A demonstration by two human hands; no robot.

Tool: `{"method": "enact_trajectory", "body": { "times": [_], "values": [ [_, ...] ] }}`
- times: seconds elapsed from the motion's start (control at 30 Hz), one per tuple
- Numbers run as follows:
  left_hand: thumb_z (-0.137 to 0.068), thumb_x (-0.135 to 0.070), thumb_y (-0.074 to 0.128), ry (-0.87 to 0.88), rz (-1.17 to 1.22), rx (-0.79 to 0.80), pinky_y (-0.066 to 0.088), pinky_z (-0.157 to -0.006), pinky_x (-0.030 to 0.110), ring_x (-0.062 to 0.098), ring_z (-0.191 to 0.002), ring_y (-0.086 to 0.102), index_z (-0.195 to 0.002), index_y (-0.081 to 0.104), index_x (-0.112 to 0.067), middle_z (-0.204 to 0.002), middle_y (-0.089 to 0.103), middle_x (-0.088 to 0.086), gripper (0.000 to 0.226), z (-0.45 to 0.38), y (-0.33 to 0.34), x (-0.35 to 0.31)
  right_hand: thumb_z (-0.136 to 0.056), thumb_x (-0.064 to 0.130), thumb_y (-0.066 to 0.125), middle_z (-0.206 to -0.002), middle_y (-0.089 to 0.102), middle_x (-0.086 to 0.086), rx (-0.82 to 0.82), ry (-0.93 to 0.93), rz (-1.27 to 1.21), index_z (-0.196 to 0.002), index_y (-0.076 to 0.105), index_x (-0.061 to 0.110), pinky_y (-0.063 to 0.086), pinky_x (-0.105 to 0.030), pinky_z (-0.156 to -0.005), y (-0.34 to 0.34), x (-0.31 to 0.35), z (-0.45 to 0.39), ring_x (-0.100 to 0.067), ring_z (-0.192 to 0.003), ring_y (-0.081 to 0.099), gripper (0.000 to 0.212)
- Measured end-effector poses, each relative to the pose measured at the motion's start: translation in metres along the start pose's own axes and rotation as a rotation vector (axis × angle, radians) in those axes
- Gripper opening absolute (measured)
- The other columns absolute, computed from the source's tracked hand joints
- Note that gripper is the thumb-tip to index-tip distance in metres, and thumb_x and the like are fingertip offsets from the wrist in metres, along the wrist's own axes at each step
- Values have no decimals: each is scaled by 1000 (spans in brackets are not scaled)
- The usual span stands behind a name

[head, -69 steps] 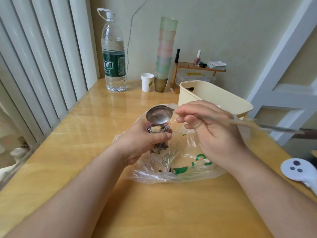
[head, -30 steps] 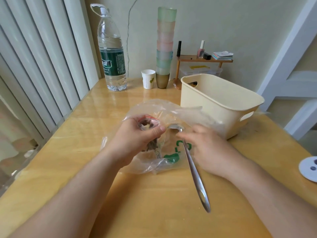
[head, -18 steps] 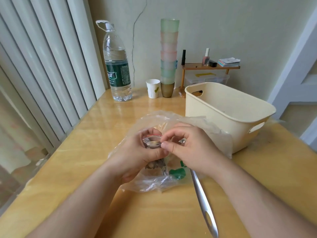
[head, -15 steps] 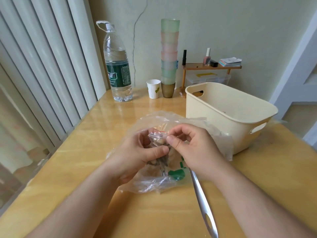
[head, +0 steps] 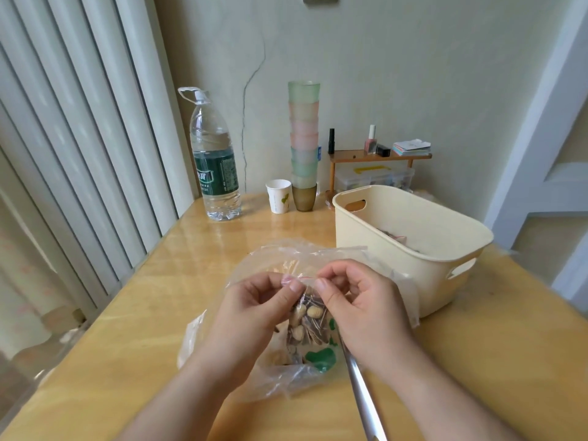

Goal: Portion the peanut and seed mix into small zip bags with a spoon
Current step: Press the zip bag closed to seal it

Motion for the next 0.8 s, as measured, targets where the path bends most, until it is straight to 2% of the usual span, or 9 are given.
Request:
{"method": "enact_trajectory", "body": {
  "times": [0.07, 0.2, 0.33, 0.4, 0.47, 0.6, 0.67, 0.73, 0.8],
  "values": [
    [-84, -35, 79, 5, 33, -45, 44, -74, 41, 15, -67, 58, -91, 78, -11, -78, 72, 8, 26, 1, 0, 1, -93, 15, 77, -84, 76, 7, 38, 58, -68, -101, 70, 40, 61, -38, -82, 1, -5, -1, -12, -82, 74, 27],
    [-95, -13, 71, 51, 120, -116, 51, -58, 21, 11, -61, 65, -89, 73, -1, -75, 73, 8, 13, 4, 1, -1, -92, 11, 77, -96, 80, 4, 85, 189, -179, -108, 72, 30, 61, -43, -93, 4, -16, -3, -14, -94, 76, 26],
    [-98, -12, 67, 40, 131, -108, 57, -60, 31, 24, -70, 73, -92, 72, 1, -85, 77, 20, 16, 6, 5, -2, -92, 19, 78, -94, 80, -1, 106, 259, -228, -95, 78, 28, 62, -48, -91, 9, -19, 0, -18, -93, 77, 10],
    [-99, -15, 66, 42, 104, -108, 57, -61, 33, 24, -70, 71, -88, 73, -4, -83, 77, 18, 17, 6, 5, -2, -91, 25, 79, -92, 80, -2, 104, 249, -242, -94, 79, 33, 61, -47, -91, 10, -18, 1, -19, -93, 77, 9],
    [-102, -18, 64, 25, 80, -100, 55, -58, 35, 24, -63, 66, -84, 73, -9, -74, 72, 15, 22, 6, 7, -2, -87, 32, 78, -91, 80, 0, 94, 224, -237, -94, 79, 36, 61, -44, -90, 9, -16, 1, -17, -92, 77, 8],
    [-107, -22, 56, -77, 121, -53, 43, -45, 25, 15, -47, 50, -96, 72, -3, -61, 55, 6, 27, 6, 11, 4, -88, 25, 78, -90, 80, -1, 106, 221, -261, -93, 79, 37, 61, -39, -87, 12, -17, 2, -17, -89, 77, 12],
    [-105, -22, 57, -109, 175, -31, 48, -52, 29, 19, -55, 55, -100, 74, -2, -69, 61, 16, 27, 6, 12, 6, -88, 23, 79, -90, 80, -2, 92, 219, -271, -92, 79, 36, 61, -36, -85, 11, -16, 2, -18, -89, 77, 13],
    [-104, -20, 60, -121, 235, -14, 53, -73, 41, 31, -76, 62, -103, 75, 1, -88, 70, 29, 26, 5, 10, 8, -91, 20, 78, -89, 80, -2, 74, 212, -271, -91, 79, 35, 61, -36, -84, 10, -16, 1, -19, -88, 77, 15],
    [-100, -19, 64, -139, 232, -15, 50, -86, 44, 32, -85, 56, -102, 77, 1, -96, 70, 31, 23, 3, 7, 9, -93, 18, 76, -87, 79, -3, 65, 208, -256, -88, 78, 34, 61, -35, -82, 8, -17, 0, -18, -85, 76, 17]
  ]
}}
Point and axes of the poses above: each hand's wrist, its own z-axis away from the middle knuckle, its own y-axis out of the palm, x = y × z, the point moved 6 cm from there along -z, towards the middle knuckle
